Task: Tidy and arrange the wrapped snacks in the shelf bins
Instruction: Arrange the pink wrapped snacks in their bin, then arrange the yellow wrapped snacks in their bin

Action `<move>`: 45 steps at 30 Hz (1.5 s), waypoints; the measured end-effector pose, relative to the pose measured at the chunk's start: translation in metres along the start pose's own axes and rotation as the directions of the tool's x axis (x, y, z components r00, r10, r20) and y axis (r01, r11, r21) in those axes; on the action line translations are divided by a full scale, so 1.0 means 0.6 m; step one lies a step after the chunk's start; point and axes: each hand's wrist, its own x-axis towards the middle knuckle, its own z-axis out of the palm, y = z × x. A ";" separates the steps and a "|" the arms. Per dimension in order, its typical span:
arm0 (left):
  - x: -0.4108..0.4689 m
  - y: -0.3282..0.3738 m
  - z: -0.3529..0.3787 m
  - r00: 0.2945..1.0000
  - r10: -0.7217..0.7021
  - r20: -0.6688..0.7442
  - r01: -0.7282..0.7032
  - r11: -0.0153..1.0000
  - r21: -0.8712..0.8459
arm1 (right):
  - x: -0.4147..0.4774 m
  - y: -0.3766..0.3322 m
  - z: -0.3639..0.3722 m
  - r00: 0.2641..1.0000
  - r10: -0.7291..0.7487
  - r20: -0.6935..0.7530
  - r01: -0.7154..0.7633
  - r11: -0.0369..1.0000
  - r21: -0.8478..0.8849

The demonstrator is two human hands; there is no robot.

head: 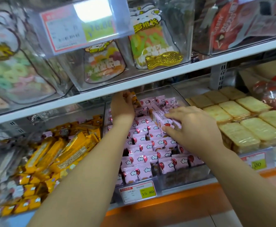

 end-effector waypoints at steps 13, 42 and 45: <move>-0.136 0.003 -0.142 0.995 0.042 0.089 -0.002 0.915 -0.405 | 0.005 -0.074 0.022 0.994 -0.015 0.109 0.001 0.992 0.129; -0.218 -0.191 -0.466 0.997 -0.070 -0.028 0.063 0.978 -0.198 | -0.037 -0.450 0.034 0.832 -0.425 0.355 0.235 0.851 0.470; -0.220 -0.222 -0.482 0.984 -0.116 -0.135 0.107 0.991 -0.077 | -0.034 -0.454 0.042 0.803 -0.433 0.410 0.305 0.889 0.341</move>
